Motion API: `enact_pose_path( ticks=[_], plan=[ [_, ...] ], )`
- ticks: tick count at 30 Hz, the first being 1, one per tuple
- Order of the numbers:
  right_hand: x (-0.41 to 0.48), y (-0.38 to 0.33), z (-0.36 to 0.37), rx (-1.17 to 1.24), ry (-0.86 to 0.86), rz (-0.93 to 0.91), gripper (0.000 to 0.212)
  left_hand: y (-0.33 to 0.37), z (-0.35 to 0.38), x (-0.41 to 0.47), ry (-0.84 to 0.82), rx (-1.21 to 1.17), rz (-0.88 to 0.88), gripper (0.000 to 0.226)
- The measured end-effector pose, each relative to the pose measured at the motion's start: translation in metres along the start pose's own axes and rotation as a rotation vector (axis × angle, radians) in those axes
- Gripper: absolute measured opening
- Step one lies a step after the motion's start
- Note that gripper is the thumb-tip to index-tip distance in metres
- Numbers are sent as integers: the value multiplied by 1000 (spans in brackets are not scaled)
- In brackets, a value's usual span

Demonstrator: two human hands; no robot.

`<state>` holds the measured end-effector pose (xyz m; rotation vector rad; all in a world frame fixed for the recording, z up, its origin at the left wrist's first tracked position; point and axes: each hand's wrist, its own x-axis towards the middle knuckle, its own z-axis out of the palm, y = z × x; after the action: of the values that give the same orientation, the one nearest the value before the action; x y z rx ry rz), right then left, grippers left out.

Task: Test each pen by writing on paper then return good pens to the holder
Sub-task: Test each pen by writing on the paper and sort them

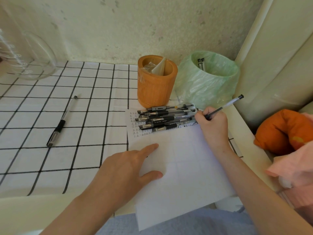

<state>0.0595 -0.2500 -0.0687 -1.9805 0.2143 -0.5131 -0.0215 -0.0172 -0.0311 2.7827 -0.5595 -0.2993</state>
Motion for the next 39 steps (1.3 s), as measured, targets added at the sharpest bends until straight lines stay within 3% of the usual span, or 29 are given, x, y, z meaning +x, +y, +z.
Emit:
enact_pose_path(
  ticks=[4, 8, 13, 16, 20, 28, 31, 34, 35, 37, 39],
  plan=[
    [1, -2, -4, 74, 38, 86, 32, -1, -1, -4, 106, -258, -7, 45],
    [-3, -33, -10, 353, 45, 195, 38, -4, -4, 0, 171, -583, 2, 40],
    [-30, -77, -11, 637, -317, 324, 31, 1, -6, 2, 212, -769, 75, 55],
    [-48, -88, -9, 618, -448, 345, 18, 2, -6, 1, 270, -811, 113, 71],
    [-57, -91, -4, 547, -461, 329, 26, 2, -6, 2, 306, -787, 141, 90],
    [-62, -91, 0, 451, -546, 276, 27, 4, -7, 0, 323, -736, 148, 94],
    [-65, -92, 2, 423, -640, 259, 21, 3, -8, 1, 304, -699, 122, 79],
    [-65, -89, 4, 449, -646, 268, 21, -1, -10, 0, 265, -748, 2, 14],
    [-64, -88, 4, 463, -638, 277, 28, -2, -11, 0, 260, -774, -39, 10],
    [-63, -86, 4, 508, -644, 307, 37, -6, -9, -2, 241, -758, -28, 30],
    [-62, -86, 3, 599, -674, 338, 31, -6, -11, -4, 195, -785, -16, 34]
  ],
)
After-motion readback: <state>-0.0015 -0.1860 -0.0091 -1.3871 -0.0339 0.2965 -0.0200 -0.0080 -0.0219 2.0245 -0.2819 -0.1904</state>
